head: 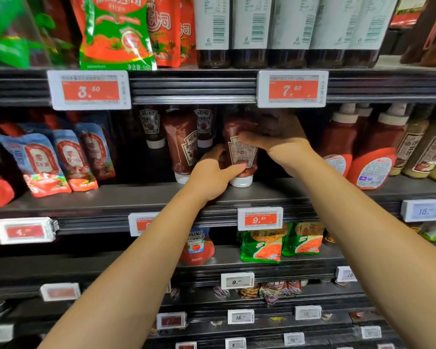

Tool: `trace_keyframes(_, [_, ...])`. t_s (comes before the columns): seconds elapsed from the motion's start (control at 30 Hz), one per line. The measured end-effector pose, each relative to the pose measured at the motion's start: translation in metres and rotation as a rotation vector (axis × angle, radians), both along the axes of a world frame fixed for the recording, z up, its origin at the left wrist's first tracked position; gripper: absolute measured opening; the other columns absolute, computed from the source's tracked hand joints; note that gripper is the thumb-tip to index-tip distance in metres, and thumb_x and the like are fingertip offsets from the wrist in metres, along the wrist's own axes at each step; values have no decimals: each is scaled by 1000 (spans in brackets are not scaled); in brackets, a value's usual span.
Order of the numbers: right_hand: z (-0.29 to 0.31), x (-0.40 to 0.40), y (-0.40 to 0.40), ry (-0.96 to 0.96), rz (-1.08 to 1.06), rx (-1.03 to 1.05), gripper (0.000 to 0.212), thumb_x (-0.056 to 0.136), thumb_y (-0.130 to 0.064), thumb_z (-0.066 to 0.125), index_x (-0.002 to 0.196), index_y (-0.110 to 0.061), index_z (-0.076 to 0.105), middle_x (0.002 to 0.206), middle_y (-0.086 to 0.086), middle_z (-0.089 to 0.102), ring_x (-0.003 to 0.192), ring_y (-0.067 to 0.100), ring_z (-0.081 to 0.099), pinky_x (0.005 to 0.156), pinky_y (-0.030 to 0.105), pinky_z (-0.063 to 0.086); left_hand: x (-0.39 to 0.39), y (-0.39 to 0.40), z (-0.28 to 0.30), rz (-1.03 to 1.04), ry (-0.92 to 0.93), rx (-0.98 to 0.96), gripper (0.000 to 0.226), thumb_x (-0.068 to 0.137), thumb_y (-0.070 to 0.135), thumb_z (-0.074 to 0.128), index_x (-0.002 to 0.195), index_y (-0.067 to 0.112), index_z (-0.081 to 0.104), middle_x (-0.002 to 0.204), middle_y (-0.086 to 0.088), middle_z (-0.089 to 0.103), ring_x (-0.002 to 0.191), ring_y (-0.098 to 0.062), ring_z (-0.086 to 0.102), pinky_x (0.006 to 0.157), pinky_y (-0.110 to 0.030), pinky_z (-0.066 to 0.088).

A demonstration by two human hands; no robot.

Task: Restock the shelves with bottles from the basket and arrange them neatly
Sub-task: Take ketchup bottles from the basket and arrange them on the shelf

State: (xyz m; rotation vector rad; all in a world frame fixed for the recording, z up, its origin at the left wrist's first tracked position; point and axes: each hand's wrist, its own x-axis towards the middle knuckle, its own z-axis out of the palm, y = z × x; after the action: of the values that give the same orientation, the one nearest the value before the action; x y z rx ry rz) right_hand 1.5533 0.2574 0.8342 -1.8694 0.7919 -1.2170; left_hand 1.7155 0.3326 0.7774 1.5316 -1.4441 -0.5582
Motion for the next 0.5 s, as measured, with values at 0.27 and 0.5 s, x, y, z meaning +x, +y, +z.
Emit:
trace_keyframes(0.27, [-24,13,-1,-59,-12,201,53,81,-21,85,127,-27,59,123,-4,72,112,10,68,100,39,56,-8,-5,-2,238,-253,-103,48,88,36,74,122,10,53,103,-3,60,107,-24,57,77,-17,30])
trace_keyframes(0.5, [-42,6,26,-22,-22,214,57,77,-27,74,132,-31,59,121,-5,72,115,15,67,103,45,53,-18,1,1,83,-353,-182,64,82,31,79,134,7,51,127,-13,58,119,-28,52,92,-21,36])
